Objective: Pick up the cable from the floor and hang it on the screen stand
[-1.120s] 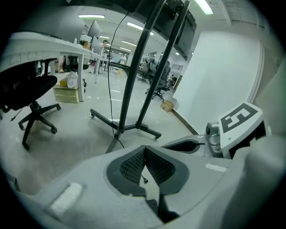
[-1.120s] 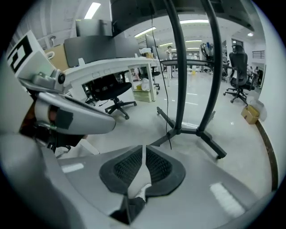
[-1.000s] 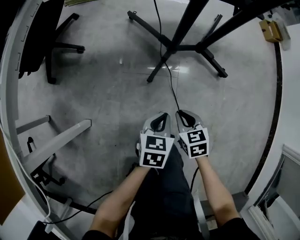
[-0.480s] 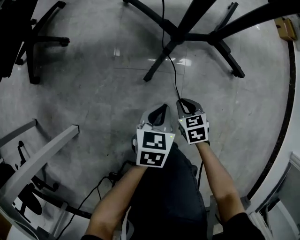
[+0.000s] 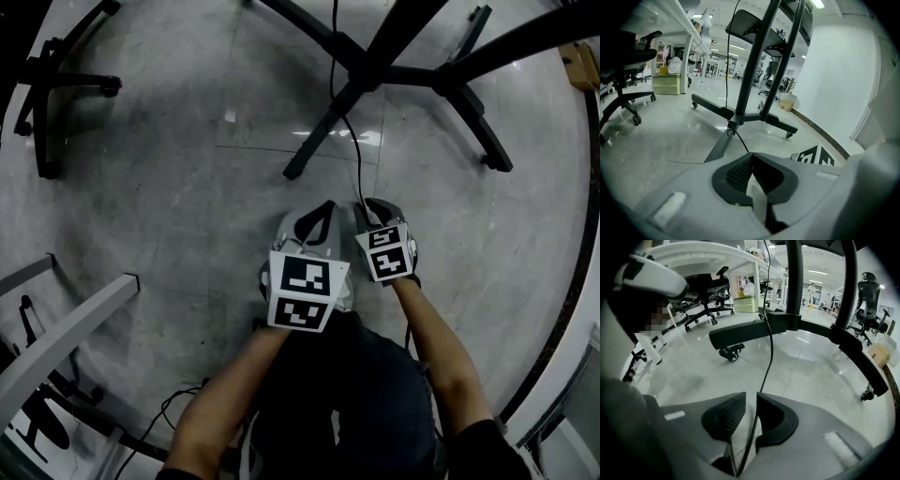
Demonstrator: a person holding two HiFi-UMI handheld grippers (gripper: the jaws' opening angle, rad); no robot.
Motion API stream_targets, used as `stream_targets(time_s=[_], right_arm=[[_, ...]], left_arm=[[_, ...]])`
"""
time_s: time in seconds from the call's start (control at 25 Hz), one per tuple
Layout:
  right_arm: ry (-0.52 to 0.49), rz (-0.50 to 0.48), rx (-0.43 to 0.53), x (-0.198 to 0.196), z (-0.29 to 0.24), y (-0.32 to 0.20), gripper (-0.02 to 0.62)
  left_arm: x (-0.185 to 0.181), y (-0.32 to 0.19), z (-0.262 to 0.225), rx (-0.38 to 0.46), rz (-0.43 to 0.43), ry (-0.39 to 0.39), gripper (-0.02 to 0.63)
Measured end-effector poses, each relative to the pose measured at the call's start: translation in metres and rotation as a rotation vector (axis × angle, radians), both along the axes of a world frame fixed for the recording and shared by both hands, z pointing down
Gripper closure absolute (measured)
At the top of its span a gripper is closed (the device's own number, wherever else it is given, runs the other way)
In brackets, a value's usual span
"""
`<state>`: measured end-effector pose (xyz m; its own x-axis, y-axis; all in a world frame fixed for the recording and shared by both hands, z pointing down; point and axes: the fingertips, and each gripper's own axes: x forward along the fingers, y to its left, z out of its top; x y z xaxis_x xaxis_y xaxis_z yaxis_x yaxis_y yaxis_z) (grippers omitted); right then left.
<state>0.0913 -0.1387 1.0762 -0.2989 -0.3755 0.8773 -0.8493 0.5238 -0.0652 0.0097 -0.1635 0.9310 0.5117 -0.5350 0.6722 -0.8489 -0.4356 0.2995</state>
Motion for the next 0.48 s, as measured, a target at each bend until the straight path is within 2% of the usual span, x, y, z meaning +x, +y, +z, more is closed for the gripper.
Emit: stream_targets(time_s=[0.36, 0.4, 0.44, 0.48], right_arm=[[0.029, 0.003, -0.008, 0.005, 0.054, -0.016, 0.508], [0.034, 0.003, -0.007, 0.005, 0.056, -0.017, 0.519], [0.037, 0.003, -0.004, 0.005, 0.057, -0.018, 0.557], [0.037, 0.004, 0.000, 0.005, 0.057, -0.018, 0.560]], left_arm=[[0.001, -0.016, 0.031, 0.050, 0.012, 0.000, 0.607], [0.000, -0.016, 0.032, 0.056, 0.010, 0.001, 0.607], [-0.001, -0.018, 0.032, 0.063, 0.009, 0.002, 0.607], [-0.002, -0.019, 0.033, 0.069, 0.009, 0.003, 0.607]])
